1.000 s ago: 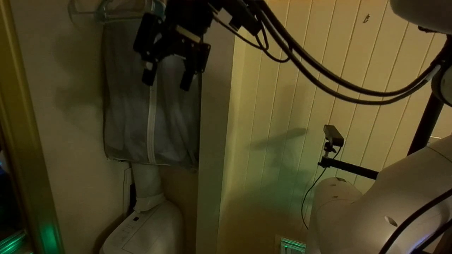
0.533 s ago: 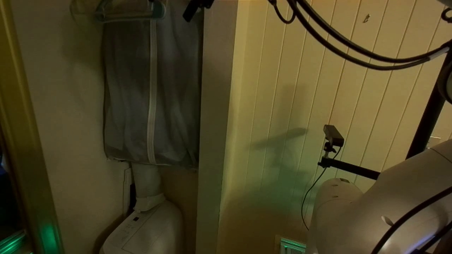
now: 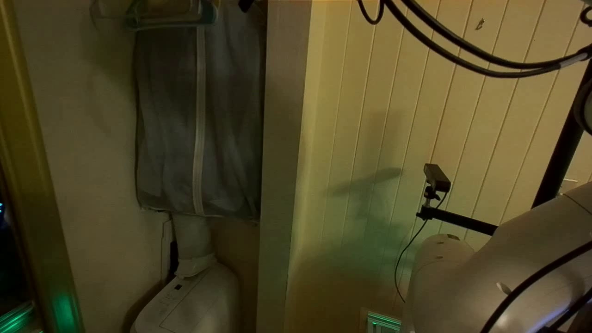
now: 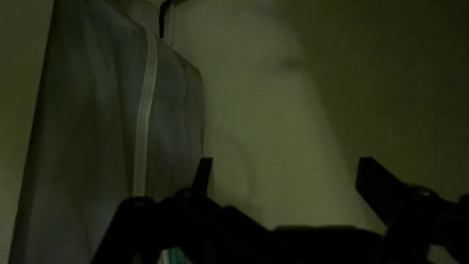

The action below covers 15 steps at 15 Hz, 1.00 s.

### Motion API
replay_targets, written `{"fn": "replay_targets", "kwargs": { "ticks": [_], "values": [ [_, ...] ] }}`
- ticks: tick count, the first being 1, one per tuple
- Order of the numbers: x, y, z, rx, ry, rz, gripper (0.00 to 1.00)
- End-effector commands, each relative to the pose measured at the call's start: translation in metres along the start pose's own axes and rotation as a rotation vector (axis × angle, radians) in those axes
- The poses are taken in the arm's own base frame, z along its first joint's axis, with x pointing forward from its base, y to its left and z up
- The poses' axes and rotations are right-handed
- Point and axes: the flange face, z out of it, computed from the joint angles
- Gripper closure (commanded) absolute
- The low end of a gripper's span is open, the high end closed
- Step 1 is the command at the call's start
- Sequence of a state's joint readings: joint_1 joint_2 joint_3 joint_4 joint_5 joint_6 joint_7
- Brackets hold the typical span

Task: Move the clothing hanger to the left

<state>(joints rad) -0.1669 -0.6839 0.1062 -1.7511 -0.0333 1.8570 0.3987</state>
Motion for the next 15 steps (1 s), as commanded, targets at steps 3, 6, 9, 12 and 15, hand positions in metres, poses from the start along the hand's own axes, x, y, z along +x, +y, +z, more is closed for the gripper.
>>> {"fn": "replay_targets", "kwargs": {
  "ticks": [3, 6, 9, 12, 15],
  "values": [
    [0.041, 0.001, 0.002, 0.026, 0.204, 0.024, 0.0],
    [0.079, 0.007, 0.011, 0.014, 0.386, -0.005, 0.0],
    [0.108, 0.024, 0.016, -0.058, 0.541, -0.018, 0.0],
    [0.122, 0.048, 0.013, -0.183, 0.629, -0.047, 0.0],
    [0.123, 0.067, 0.014, -0.349, 0.599, -0.064, 0.0]
  ]
}}
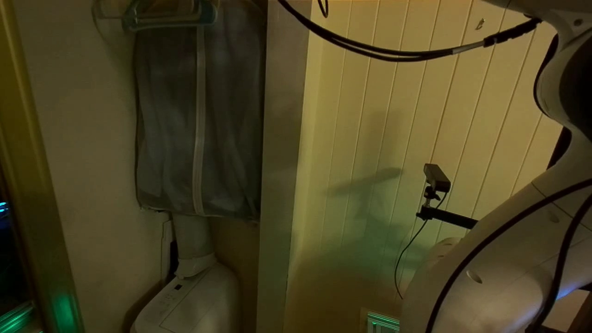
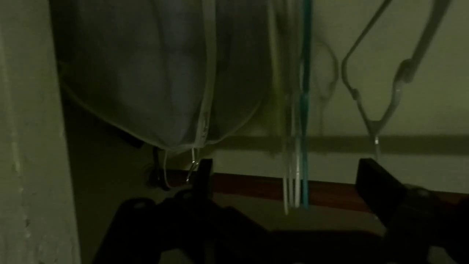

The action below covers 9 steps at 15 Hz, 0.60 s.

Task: Move the clothing hanger to the left

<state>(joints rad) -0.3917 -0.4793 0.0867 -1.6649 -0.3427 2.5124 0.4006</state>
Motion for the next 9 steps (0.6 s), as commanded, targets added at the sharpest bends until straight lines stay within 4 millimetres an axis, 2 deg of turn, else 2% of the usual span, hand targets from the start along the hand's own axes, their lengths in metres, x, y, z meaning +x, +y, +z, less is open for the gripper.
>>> {"fn": "replay_targets", "kwargs": {
  "ticks": [1, 4, 9],
  "values": [
    [0.0013, 0.0063, 0.0022, -0.044, -0.002, -0.025, 0.0],
    [0.0012, 0.0136, 0.0042, -0.1, -0.012, -0.05, 0.0],
    [-0.0063, 0.0079, 0.0101, -0.045, -0.07, -0.066, 0.0]
  ]
}}
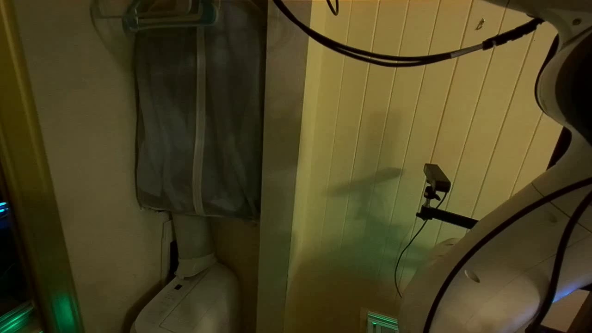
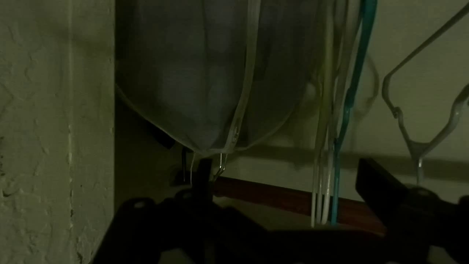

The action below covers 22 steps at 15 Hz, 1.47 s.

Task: Move the clothing hanger to the left

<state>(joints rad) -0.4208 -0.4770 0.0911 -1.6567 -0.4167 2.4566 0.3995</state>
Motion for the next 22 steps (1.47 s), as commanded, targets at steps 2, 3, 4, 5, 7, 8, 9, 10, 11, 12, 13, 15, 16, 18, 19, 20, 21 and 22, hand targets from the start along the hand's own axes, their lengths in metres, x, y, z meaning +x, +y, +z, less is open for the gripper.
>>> {"fn": "replay_targets", "kwargs": {
  "ticks": [2, 3, 4, 5, 7, 8, 9, 10, 11, 12, 13, 15, 16, 18, 19, 20, 21, 22],
  "values": [
    [-0.007, -0.007, 0.01, 0.067, -0.057, -0.032, 0.0],
    [-0.009, -0.008, 0.013, 0.067, -0.06, -0.038, 0.0],
    [-0.01, -0.009, 0.016, 0.074, -0.066, -0.045, 0.0],
    [-0.01, -0.009, 0.019, 0.075, -0.062, -0.051, 0.0],
    [-0.012, -0.009, 0.026, 0.075, -0.068, -0.061, 0.08],
    [-0.013, -0.009, 0.029, 0.074, -0.07, -0.067, 0.22],
    [-0.014, -0.009, 0.032, 0.075, -0.077, -0.071, 0.32],
    [-0.015, -0.008, 0.035, 0.076, -0.082, -0.075, 0.39],
    [-0.016, -0.008, 0.037, 0.076, -0.085, -0.079, 0.46],
    [-0.017, -0.008, 0.04, 0.079, -0.093, -0.084, 0.5],
    [-0.018, -0.008, 0.042, 0.08, -0.097, -0.091, 0.5],
    [-0.02, -0.008, 0.046, 0.084, -0.11, -0.097, 0.53],
    [-0.021, -0.009, 0.047, 0.086, -0.114, -0.098, 0.48],
    [-0.023, -0.01, 0.05, 0.096, -0.126, -0.103, 0.43],
    [-0.024, -0.01, 0.051, 0.098, -0.129, -0.106, 0.45],
    [-0.025, -0.011, 0.051, 0.104, -0.135, -0.107, 0.48],
    [-0.025, -0.011, 0.052, 0.105, -0.134, -0.109, 0.64],
    [-0.025, -0.011, 0.053, 0.108, -0.136, -0.11, 0.76]
  ]
}}
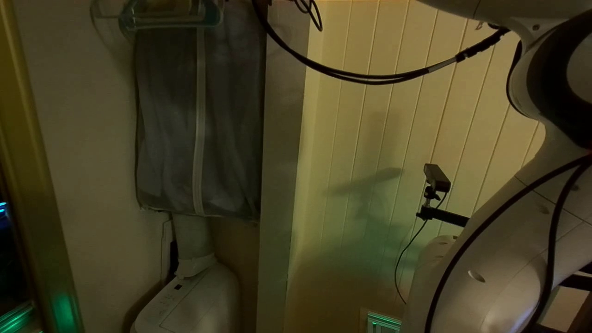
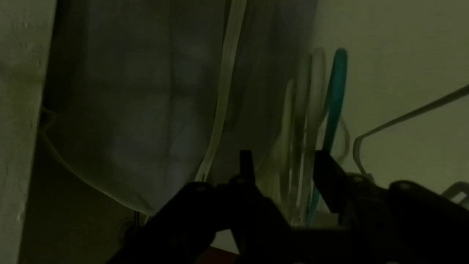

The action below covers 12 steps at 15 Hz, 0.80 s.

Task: Move the clothing hanger to the left

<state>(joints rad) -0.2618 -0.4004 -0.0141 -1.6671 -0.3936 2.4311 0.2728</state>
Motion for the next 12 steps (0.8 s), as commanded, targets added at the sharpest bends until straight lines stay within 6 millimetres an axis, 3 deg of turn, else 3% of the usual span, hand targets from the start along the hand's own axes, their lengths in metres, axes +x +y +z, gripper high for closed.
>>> {"fn": "replay_targets", "kwargs": {
  "ticks": [1, 3, 4, 12],
  "values": [
    [0.001, 0.001, 0.0, 0.031, -0.014, -0.005, 0.83],
    [0.002, 0.002, -0.001, 0.034, -0.019, 0.017, 0.98],
    [0.003, 0.002, -0.002, 0.033, -0.017, 0.028, 1.0],
    [0.019, 0.012, -0.034, 0.081, 0.031, 0.148, 0.98]
  ]
}}
